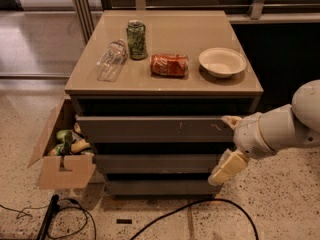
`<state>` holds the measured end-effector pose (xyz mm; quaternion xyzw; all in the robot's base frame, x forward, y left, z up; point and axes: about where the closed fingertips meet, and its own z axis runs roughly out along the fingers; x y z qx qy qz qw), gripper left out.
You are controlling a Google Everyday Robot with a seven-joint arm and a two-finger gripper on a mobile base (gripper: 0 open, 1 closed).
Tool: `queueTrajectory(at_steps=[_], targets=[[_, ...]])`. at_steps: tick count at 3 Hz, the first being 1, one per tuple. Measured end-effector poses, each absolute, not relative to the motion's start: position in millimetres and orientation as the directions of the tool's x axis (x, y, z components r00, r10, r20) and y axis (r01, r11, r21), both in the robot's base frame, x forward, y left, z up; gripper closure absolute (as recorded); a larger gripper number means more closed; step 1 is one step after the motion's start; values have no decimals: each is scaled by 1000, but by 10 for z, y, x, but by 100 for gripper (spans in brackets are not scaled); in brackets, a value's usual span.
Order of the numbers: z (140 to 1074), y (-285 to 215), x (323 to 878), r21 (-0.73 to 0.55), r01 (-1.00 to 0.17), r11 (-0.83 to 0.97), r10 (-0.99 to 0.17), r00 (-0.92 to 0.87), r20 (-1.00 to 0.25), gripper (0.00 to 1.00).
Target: Open top drawer
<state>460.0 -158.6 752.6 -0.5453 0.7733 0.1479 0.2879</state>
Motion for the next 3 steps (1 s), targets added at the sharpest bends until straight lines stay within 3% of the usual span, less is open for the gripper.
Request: queueTrajectory(at_steps=[3], targets=[[7609,-1582,4632,-166,-898,407,-736,-215,-642,0]])
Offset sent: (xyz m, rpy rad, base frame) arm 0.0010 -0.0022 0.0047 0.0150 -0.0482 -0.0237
